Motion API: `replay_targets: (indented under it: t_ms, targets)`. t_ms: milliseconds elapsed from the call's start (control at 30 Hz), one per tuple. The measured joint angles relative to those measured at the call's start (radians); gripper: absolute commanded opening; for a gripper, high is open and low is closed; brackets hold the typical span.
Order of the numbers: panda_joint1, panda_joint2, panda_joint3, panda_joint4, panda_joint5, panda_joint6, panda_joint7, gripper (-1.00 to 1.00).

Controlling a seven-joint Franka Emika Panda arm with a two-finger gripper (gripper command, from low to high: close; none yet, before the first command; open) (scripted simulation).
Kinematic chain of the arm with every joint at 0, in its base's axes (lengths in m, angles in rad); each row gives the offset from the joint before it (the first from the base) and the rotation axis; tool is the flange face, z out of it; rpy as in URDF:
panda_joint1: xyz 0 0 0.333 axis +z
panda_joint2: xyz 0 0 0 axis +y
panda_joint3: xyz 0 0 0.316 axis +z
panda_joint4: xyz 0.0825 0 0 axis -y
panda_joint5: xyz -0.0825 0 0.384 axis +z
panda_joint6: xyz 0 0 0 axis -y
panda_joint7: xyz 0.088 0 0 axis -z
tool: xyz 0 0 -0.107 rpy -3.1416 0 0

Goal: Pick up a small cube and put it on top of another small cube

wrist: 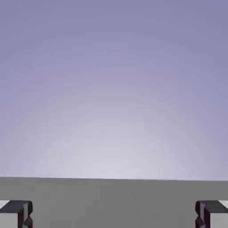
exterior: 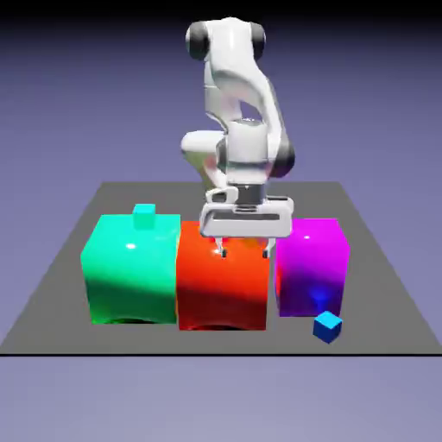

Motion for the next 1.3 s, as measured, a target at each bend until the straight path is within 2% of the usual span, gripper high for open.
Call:
replay_targets:
  t_ms: [367,833,967,1033,1067,1133,1233,1300]
  targets:
    - [-0.104,0.399,0.208,0.329,-0.027,-0.327,0.119,0.00]
    - [-0.228,0.906,0.391,0.617,0.294,-0.619,0.588,0.00]
    - [-0.244,0.940,0.390,0.607,0.376,-0.616,0.684,0.00]
    - [-0.209,0.985,0.383,0.573,0.379,-0.529,0.668,0.00]
    - [-0.193,1.007,0.380,0.557,0.380,-0.488,0.660,-1.00]
    - [-0.193,1.007,0.380,0.557,0.381,-0.487,0.659,-1.00]
    - [-0.243,0.939,0.389,0.607,0.377,-0.616,0.681,-1.00]
    - [-0.236,0.922,0.384,0.618,0.342,-0.655,0.594,-1.00]
